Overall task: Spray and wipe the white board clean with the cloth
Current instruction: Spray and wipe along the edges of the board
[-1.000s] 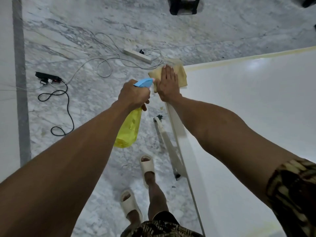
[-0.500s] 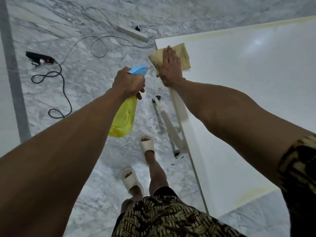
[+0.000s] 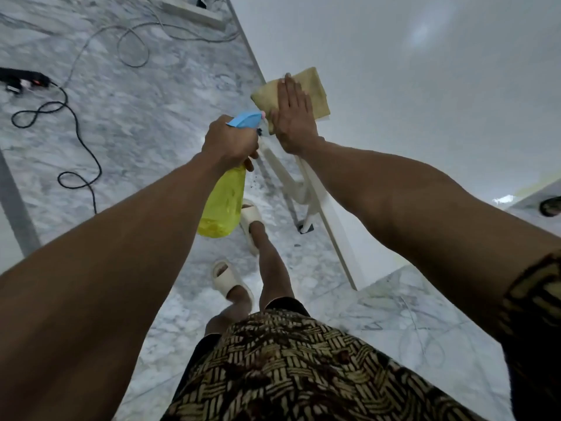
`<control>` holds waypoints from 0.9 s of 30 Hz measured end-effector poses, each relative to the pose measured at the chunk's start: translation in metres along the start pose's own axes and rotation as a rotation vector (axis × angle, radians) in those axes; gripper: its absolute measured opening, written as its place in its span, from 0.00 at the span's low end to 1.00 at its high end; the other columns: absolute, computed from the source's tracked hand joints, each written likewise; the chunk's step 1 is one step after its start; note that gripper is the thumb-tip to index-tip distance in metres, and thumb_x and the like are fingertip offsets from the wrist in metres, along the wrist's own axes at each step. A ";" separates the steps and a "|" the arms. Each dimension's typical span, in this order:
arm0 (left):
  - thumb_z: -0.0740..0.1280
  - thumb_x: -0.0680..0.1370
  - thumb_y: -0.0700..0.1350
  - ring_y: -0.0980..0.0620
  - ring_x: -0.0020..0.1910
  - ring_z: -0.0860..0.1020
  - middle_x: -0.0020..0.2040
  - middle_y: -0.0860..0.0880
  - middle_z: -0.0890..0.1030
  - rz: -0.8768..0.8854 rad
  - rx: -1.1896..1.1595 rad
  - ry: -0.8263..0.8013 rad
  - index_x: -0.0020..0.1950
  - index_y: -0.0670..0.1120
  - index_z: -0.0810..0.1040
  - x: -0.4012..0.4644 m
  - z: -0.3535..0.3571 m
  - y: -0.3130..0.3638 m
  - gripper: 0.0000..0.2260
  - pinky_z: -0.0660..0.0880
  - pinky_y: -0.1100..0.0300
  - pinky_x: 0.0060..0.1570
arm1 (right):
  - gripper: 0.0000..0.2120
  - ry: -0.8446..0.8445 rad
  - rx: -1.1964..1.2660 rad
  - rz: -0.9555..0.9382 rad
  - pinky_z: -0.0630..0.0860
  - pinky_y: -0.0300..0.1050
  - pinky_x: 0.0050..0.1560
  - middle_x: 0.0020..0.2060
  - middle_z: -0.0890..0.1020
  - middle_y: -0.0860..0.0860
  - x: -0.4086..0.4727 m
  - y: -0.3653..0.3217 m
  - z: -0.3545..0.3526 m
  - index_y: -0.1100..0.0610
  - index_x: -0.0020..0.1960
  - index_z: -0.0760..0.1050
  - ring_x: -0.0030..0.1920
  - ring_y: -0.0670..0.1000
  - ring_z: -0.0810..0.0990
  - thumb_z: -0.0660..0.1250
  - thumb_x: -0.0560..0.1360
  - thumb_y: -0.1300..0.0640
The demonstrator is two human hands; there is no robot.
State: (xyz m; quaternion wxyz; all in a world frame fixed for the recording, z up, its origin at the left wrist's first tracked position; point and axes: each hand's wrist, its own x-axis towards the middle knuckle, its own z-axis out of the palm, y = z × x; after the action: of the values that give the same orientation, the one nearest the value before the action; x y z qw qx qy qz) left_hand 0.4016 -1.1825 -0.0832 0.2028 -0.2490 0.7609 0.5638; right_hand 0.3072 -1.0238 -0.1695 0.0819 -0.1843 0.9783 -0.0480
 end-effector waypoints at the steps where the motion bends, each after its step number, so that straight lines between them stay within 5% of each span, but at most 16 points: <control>1: 0.65 0.70 0.46 0.35 0.40 0.87 0.36 0.42 0.85 -0.007 -0.004 -0.003 0.61 0.41 0.86 -0.007 0.006 -0.006 0.23 0.86 0.41 0.40 | 0.33 0.003 0.001 0.002 0.47 0.54 0.78 0.80 0.48 0.59 -0.013 0.002 0.002 0.64 0.80 0.45 0.80 0.57 0.47 0.54 0.83 0.49; 5: 0.69 0.78 0.47 0.38 0.38 0.88 0.36 0.43 0.86 -0.035 0.011 -0.004 0.49 0.38 0.86 -0.032 0.026 -0.022 0.12 0.86 0.44 0.36 | 0.29 0.065 -0.011 0.007 0.49 0.52 0.77 0.80 0.52 0.58 -0.060 0.012 0.011 0.63 0.80 0.48 0.80 0.56 0.50 0.47 0.84 0.49; 8: 0.66 0.79 0.39 0.46 0.33 0.85 0.37 0.43 0.84 -0.029 -0.008 -0.005 0.58 0.43 0.86 -0.052 0.043 -0.029 0.12 0.80 0.57 0.28 | 0.29 0.074 -0.003 0.004 0.50 0.53 0.77 0.80 0.53 0.58 -0.087 0.019 0.017 0.63 0.80 0.49 0.80 0.56 0.51 0.47 0.84 0.49; 12: 0.66 0.80 0.41 0.45 0.33 0.86 0.39 0.43 0.86 -0.009 0.012 -0.028 0.63 0.54 0.85 -0.074 0.060 -0.031 0.16 0.81 0.57 0.31 | 0.30 0.034 0.014 0.007 0.49 0.53 0.77 0.80 0.51 0.58 -0.125 0.026 0.019 0.63 0.80 0.47 0.80 0.57 0.49 0.51 0.84 0.50; 19: 0.68 0.80 0.43 0.43 0.30 0.85 0.41 0.42 0.88 -0.075 0.060 0.028 0.49 0.39 0.85 -0.117 0.099 -0.052 0.09 0.80 0.57 0.33 | 0.28 0.029 0.041 -0.005 0.53 0.54 0.76 0.79 0.55 0.58 -0.206 0.040 0.024 0.63 0.79 0.52 0.79 0.57 0.54 0.51 0.83 0.52; 22: 0.67 0.77 0.41 0.39 0.33 0.86 0.40 0.42 0.88 -0.099 0.013 0.044 0.48 0.37 0.85 -0.138 0.120 -0.070 0.09 0.84 0.50 0.42 | 0.29 0.019 0.034 -0.023 0.52 0.53 0.76 0.79 0.55 0.58 -0.233 0.050 0.026 0.63 0.79 0.52 0.79 0.57 0.54 0.51 0.82 0.52; 27: 0.67 0.75 0.37 0.40 0.32 0.86 0.39 0.41 0.87 -0.122 -0.069 0.048 0.52 0.35 0.83 -0.179 0.156 -0.096 0.10 0.83 0.52 0.38 | 0.29 0.008 0.009 -0.056 0.53 0.53 0.76 0.79 0.55 0.58 -0.281 0.062 0.032 0.63 0.79 0.52 0.79 0.57 0.54 0.51 0.82 0.51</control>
State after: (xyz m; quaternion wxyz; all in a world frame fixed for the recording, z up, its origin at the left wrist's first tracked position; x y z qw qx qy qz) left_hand 0.6062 -1.0293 -0.0946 0.2098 -0.3154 0.7289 0.5702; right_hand 0.5495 -0.8646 -0.1684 0.0775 -0.2109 0.9728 -0.0554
